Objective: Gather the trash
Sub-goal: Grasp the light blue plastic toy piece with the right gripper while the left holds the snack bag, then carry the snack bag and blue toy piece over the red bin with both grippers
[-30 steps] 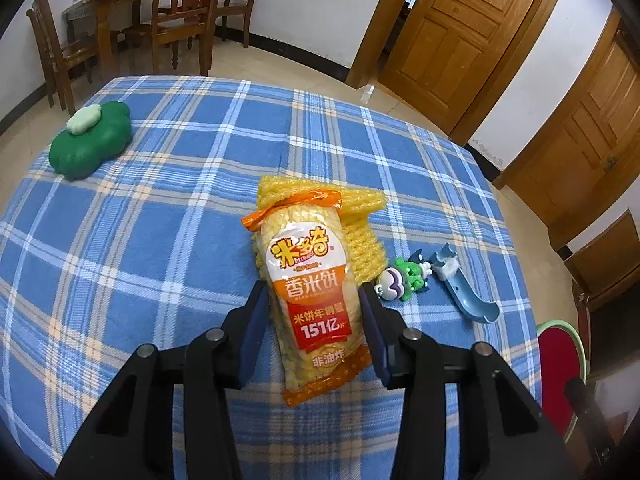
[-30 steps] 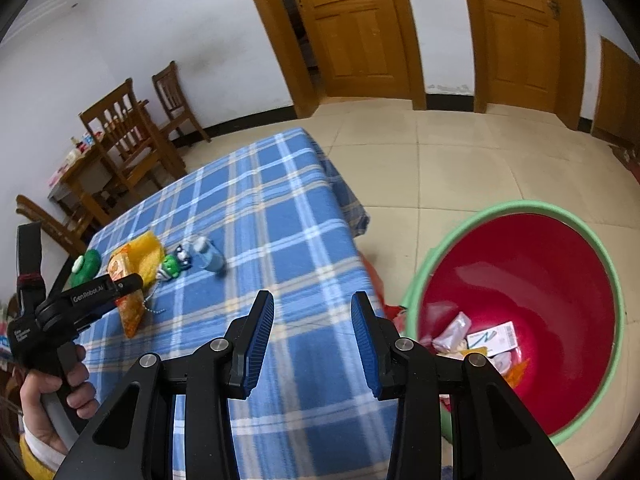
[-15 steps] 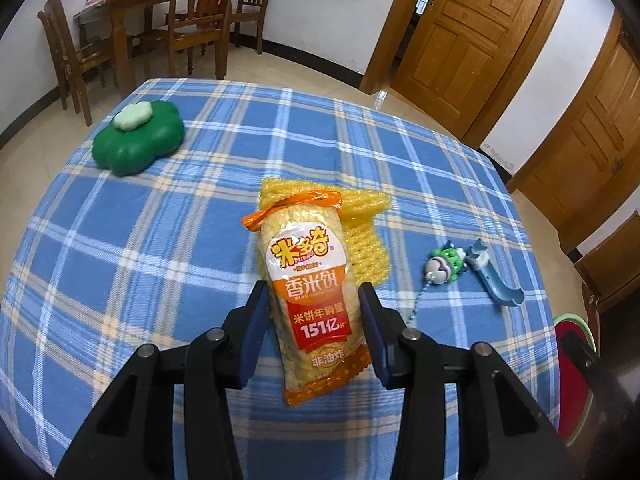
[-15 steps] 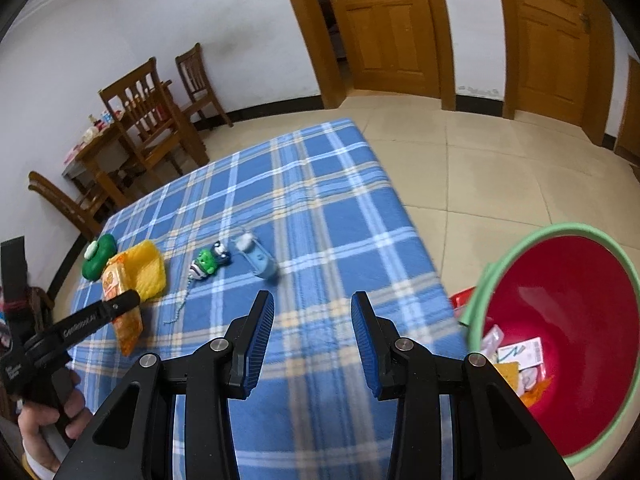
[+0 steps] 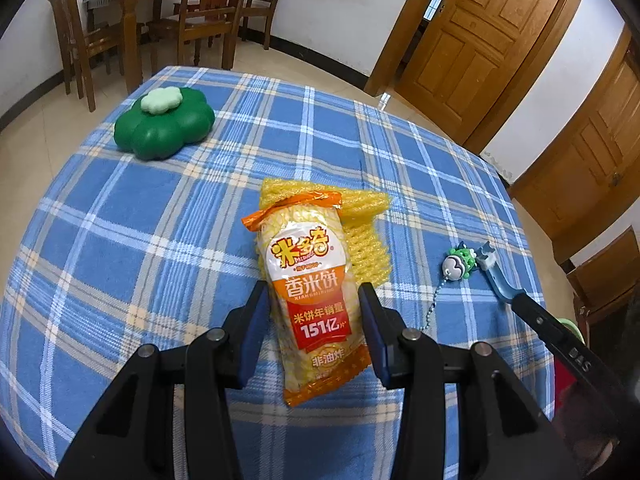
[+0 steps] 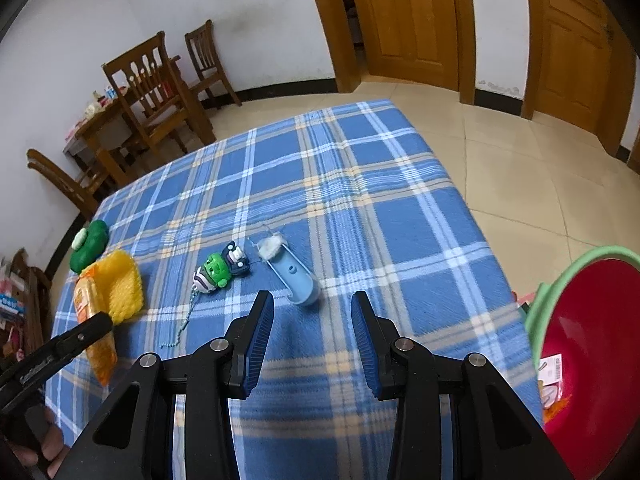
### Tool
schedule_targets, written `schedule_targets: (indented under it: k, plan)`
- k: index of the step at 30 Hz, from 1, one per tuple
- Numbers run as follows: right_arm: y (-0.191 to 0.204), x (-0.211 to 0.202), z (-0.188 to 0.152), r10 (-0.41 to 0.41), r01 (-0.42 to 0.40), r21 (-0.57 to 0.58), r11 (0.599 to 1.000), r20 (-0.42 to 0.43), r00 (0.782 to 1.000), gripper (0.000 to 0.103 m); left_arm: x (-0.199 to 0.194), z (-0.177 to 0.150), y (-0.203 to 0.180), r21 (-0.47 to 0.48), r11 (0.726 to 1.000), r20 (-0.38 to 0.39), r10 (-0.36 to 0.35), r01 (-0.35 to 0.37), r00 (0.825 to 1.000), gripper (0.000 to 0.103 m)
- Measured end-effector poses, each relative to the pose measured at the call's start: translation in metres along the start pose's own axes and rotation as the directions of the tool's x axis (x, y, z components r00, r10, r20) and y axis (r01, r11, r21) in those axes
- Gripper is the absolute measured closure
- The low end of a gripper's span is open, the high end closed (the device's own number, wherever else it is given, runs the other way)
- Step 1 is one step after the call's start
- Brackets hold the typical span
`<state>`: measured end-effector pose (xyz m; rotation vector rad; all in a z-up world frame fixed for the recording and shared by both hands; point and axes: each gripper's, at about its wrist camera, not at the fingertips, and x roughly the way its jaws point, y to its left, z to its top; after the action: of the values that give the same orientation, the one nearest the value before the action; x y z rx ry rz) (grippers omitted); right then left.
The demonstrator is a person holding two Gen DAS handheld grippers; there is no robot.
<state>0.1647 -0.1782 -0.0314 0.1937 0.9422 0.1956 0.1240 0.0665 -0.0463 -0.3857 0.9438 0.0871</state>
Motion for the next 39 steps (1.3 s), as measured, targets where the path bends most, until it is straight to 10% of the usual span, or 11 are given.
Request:
schedule_targets:
  k: [12, 17, 39]
  plan:
    - [0.005, 0.014, 0.004, 0.006, -0.006, 0.009, 1.0, -0.006, 1.0, 0.062, 0.001, -0.001, 0.006, -0.002, 1.0, -0.007, -0.013, 0.013, 1.0, 0.053]
    - [0.003, 0.015, 0.002, 0.0, 0.0, 0.011, 1.0, -0.002, 1.0, 0.084, -0.001, -0.001, 0.01, -0.015, 1.0, 0.001, -0.005, 0.005, 1.0, 0.051]
    - [-0.032, -0.038, -0.023, -0.004, -0.002, 0.071, 0.997, 0.079, 0.997, 0.084, -0.033, -0.007, 0.001, 0.002, 0.996, 0.03, -0.089, 0.089, 0.996, 0.065]
